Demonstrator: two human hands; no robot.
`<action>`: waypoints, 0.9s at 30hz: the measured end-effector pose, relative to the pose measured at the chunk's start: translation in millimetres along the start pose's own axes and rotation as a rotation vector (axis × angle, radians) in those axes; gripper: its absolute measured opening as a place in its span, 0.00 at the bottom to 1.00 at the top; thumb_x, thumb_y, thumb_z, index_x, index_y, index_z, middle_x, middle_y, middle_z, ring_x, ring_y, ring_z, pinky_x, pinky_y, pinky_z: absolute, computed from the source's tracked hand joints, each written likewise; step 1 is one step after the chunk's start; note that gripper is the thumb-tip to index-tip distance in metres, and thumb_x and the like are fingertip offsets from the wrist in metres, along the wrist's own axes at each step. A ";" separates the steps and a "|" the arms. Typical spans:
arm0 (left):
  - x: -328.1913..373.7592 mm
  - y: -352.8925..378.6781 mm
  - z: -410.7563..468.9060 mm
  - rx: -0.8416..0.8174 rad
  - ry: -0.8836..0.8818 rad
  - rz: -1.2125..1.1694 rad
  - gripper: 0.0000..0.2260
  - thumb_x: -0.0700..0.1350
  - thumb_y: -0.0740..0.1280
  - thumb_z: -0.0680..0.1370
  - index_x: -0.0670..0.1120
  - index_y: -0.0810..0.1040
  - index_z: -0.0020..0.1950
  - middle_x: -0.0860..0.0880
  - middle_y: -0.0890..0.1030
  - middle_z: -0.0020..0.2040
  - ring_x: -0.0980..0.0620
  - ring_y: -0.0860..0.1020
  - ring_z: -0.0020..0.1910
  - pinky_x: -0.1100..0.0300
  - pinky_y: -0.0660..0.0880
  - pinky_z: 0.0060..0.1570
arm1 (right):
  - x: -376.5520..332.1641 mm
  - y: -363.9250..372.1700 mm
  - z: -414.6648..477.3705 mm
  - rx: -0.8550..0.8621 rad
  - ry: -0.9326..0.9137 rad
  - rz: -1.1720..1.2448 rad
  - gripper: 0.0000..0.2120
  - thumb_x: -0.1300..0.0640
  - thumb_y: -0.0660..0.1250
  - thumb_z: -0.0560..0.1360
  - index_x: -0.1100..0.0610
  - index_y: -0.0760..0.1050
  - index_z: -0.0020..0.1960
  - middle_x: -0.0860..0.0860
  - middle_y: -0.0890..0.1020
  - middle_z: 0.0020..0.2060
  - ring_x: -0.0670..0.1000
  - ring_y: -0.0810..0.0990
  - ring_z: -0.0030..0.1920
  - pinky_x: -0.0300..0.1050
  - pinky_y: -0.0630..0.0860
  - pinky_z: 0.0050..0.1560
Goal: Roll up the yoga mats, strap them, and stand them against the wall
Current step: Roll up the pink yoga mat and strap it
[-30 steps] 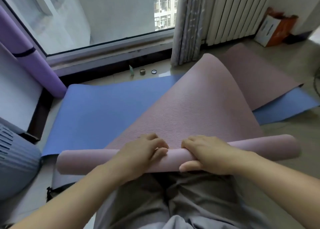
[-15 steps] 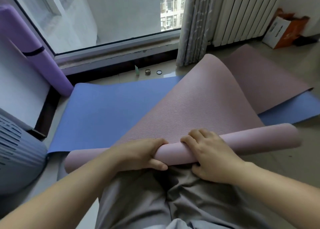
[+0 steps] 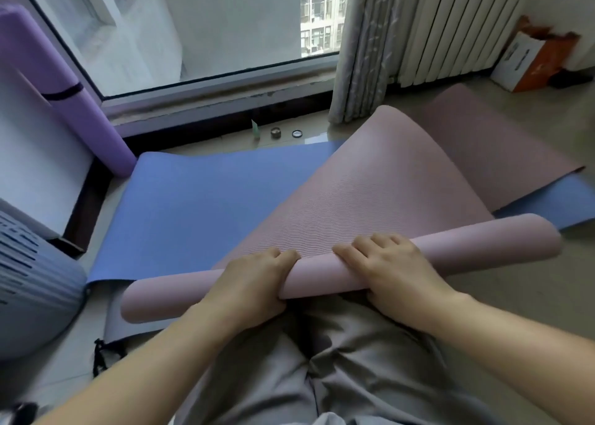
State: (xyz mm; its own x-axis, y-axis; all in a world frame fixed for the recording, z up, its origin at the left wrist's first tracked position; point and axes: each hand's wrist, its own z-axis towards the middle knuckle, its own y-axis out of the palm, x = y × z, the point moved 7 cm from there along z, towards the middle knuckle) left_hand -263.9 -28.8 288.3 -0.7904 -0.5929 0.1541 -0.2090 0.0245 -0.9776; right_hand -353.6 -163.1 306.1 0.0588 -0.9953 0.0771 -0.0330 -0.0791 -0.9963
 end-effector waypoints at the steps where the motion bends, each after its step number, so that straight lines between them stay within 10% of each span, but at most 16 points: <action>1: 0.3 -2.5 0.8 -0.002 0.005 0.004 0.21 0.49 0.66 0.72 0.57 0.66 0.64 0.54 0.75 0.57 0.48 0.75 0.56 0.55 0.70 0.44 | 1.0 0.9 0.1 0.000 0.005 -0.004 0.27 0.58 0.70 0.58 0.52 0.72 0.57 0.50 0.78 0.44 0.57 0.78 0.43 0.51 0.74 0.40; 16: -38.1 -179.2 3.9 0.655 0.044 0.350 0.24 0.37 0.76 0.61 0.47 0.78 0.55 0.45 0.78 0.42 0.40 0.78 0.35 0.51 0.73 0.35 | 17.5 -153.4 86.5 0.215 0.117 0.047 0.20 0.54 0.68 0.67 0.51 0.68 0.58 0.48 0.77 0.51 0.56 0.77 0.51 0.46 0.67 0.40; 22: -8.2 -88.9 -38.9 0.056 0.008 0.106 0.25 0.48 0.68 0.71 0.58 0.64 0.65 0.55 0.73 0.57 0.49 0.75 0.55 0.57 0.67 0.40 | -20.1 -104.8 28.9 -0.331 -0.047 0.068 0.15 0.55 0.67 0.66 0.50 0.67 0.51 0.47 0.76 0.42 0.52 0.76 0.42 0.45 0.71 0.37; 27: 12.7 -33.0 -48.3 -0.294 0.128 -0.141 0.22 0.47 0.71 0.68 0.57 0.69 0.58 0.55 0.72 0.54 0.52 0.73 0.51 0.56 0.71 0.45 | -27.7 -38.8 -8.2 -0.742 -0.062 0.270 0.17 0.53 0.71 0.65 0.47 0.69 0.51 0.45 0.76 0.42 0.49 0.76 0.45 0.47 0.76 0.47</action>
State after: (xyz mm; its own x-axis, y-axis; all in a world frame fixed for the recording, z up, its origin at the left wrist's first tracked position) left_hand -294.9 1.7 329.4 -0.8037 -0.5018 0.3199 -0.4636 0.1910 -0.8652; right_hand -362.2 -133.0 342.9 0.0086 -0.9822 -0.1878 -0.7095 0.1263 -0.6933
